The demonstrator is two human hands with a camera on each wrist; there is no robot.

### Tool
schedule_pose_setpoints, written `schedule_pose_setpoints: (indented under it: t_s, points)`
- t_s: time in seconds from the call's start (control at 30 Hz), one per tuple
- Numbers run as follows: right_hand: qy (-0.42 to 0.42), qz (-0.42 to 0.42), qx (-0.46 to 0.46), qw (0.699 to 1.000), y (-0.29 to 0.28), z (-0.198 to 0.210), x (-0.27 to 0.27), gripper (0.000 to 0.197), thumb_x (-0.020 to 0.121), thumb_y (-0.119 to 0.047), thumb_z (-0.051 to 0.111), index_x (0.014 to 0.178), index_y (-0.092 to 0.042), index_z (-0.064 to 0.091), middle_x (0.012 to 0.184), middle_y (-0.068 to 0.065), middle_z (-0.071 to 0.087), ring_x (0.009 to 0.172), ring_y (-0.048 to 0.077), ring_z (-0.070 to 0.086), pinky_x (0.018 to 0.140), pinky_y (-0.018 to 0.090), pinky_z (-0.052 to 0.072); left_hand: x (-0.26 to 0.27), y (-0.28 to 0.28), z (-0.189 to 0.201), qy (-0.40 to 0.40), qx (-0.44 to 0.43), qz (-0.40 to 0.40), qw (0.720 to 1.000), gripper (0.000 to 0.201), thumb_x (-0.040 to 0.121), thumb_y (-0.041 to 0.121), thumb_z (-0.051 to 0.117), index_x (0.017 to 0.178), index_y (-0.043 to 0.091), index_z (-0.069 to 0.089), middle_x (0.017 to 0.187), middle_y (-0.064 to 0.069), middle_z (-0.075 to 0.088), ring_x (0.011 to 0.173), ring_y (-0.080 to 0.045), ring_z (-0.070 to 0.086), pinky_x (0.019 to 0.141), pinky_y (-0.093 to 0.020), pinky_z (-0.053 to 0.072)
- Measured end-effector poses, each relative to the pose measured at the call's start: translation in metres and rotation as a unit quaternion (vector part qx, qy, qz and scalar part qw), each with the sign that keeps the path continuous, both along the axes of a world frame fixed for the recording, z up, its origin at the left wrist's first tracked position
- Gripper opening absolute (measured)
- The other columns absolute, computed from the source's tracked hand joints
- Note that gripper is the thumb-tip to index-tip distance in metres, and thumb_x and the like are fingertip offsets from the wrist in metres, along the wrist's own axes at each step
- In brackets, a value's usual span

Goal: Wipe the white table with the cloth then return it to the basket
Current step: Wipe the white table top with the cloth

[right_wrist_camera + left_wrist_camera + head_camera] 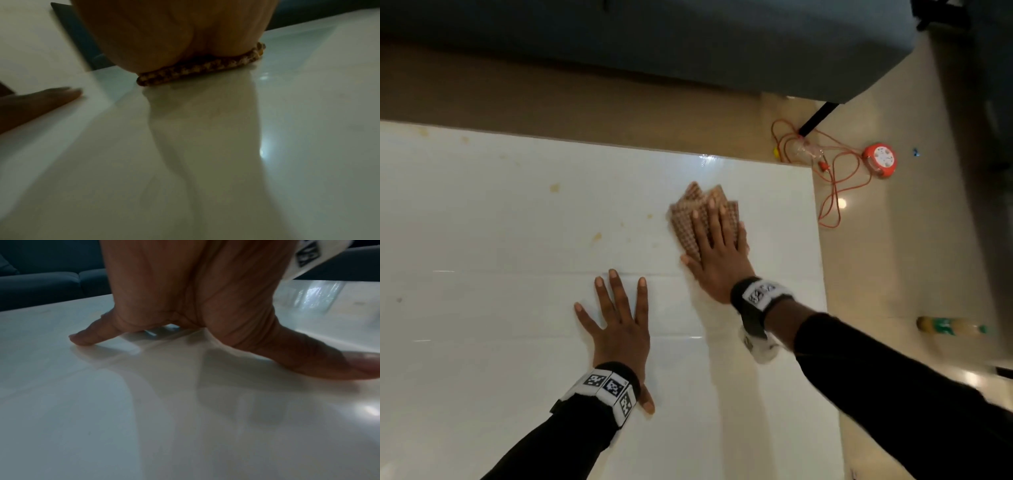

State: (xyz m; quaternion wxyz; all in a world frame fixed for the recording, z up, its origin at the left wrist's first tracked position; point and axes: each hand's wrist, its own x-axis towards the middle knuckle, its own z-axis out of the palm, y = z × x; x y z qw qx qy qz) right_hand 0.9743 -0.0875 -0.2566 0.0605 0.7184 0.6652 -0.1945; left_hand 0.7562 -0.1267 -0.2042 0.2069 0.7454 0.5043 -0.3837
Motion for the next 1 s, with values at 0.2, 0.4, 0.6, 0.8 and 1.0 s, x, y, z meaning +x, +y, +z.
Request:
schedule_pose_setpoints:
  t_s: [0.2, 0.4, 0.6, 0.8, 1.0]
  points:
    - [0.015, -0.092, -0.007, 0.996, 0.091, 0.004, 0.044, 0.075, 0.106, -0.058, 0.022, 0.165, -0.023, -0.009, 0.171, 0.011, -0.02, 0.158, 0.033, -0.017, 0.123, 0.062, -0.008, 0.001, 0.002, 0.001, 0.01, -0.005, -0.005, 1.0, 0.201, 0.014, 0.081, 0.085, 0.137, -0.002, -0.05, 0.14, -0.049, -0.044, 0.135, -0.069, -0.032, 0.106, -0.086, 0.008]
    - [0.007, -0.201, 0.013, 0.979, 0.055, 0.005, 0.151, 0.077, 0.1, -0.062, 0.016, 0.165, -0.027, -0.008, 0.172, 0.008, -0.019, 0.159, 0.03, -0.016, 0.125, 0.063, -0.004, -0.002, 0.003, 0.0, 0.005, -0.009, -0.004, 1.0, 0.2, 0.016, 0.078, 0.088, 0.134, -0.003, -0.052, 0.138, -0.049, -0.046, 0.134, -0.069, -0.034, 0.106, -0.087, 0.006]
    - [0.0, -0.221, 0.015, 0.975, -0.013, 0.005, 0.143, 0.082, 0.097, -0.063, 0.014, 0.166, -0.024, -0.005, 0.172, 0.009, -0.017, 0.159, 0.031, -0.012, 0.127, 0.057, 0.0, -0.002, 0.002, 0.002, -0.002, -0.007, -0.006, 1.0, 0.202, 0.013, 0.078, 0.088, 0.136, -0.002, -0.051, 0.139, -0.049, -0.045, 0.134, -0.069, -0.034, 0.106, -0.086, 0.007]
    - [0.013, -0.186, -0.028, 0.982, -0.127, 0.01, 0.116, 0.079, 0.099, -0.065, 0.015, 0.162, -0.031, -0.018, 0.167, -0.001, -0.034, 0.156, 0.022, -0.029, 0.126, 0.054, -0.006, -0.001, 0.004, 0.004, 0.002, -0.018, -0.001, 1.0, 0.201, 0.014, 0.08, 0.086, 0.135, -0.003, -0.051, 0.138, -0.05, -0.045, 0.135, -0.069, -0.034, 0.106, -0.086, 0.009]
    - [-0.001, -0.276, 0.003, 0.961, -0.013, 0.0, 0.127, 0.09, 0.091, -0.069, 0.014, 0.165, -0.023, -0.006, 0.172, 0.012, -0.018, 0.159, 0.033, -0.015, 0.125, 0.061, -0.001, -0.001, 0.002, 0.003, -0.004, -0.004, 0.002, 1.0, 0.202, 0.013, 0.078, 0.087, 0.137, -0.001, -0.05, 0.138, -0.048, -0.046, 0.134, -0.068, -0.035, 0.106, -0.086, 0.008]
